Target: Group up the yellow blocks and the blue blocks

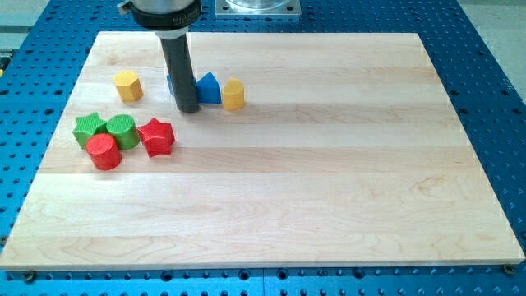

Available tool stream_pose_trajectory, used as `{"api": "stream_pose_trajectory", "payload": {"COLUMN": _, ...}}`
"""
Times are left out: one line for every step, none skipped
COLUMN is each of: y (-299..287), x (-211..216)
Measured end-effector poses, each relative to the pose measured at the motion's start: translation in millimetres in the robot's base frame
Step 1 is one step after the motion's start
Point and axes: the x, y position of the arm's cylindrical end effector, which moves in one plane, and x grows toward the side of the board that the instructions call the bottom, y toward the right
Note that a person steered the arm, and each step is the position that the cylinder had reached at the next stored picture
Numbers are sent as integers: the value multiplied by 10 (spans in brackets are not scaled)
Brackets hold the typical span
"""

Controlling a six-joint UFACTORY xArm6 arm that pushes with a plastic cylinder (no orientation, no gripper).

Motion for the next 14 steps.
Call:
{"api": "stream_pose_trajectory", "payload": {"y": -660, "x": -56}}
{"api": "stream_pose_trajectory", "payload": {"y": -982, "x": 0}}
{"api": "stream_pose_trajectory", "payload": {"y": -1396, "x": -23}}
{"api": "stream_pose_trajectory", "payload": {"y": -1642, "x": -336}}
{"api": "stream_pose_trajectory", "payload": {"y": -1214, "x": -409}}
{"api": "stream_pose_trajectory", "payload": {"y": -597, "x": -249}}
{"api": "stream_pose_trajectory", "payload": {"y": -856, "x": -223}}
{"api": "stream_pose_trajectory", "payload": {"y": -470, "x": -202}}
{"api": "stream_pose_trajectory", "payload": {"y": -485, "x": -206}}
{"api": "stream_pose_trajectory", "payload": {"y": -519, "x": 278}}
{"api": "stream_pose_trajectory", "payload": {"y": 267, "x": 550}}
{"api": "stream_pose_trajectory", "payload": {"y": 484, "x": 322}}
{"api": "stream_pose_trajectory", "payload": {"y": 484, "x": 195}}
{"api": "stream_pose_trajectory", "payload": {"y": 428, "x": 339}}
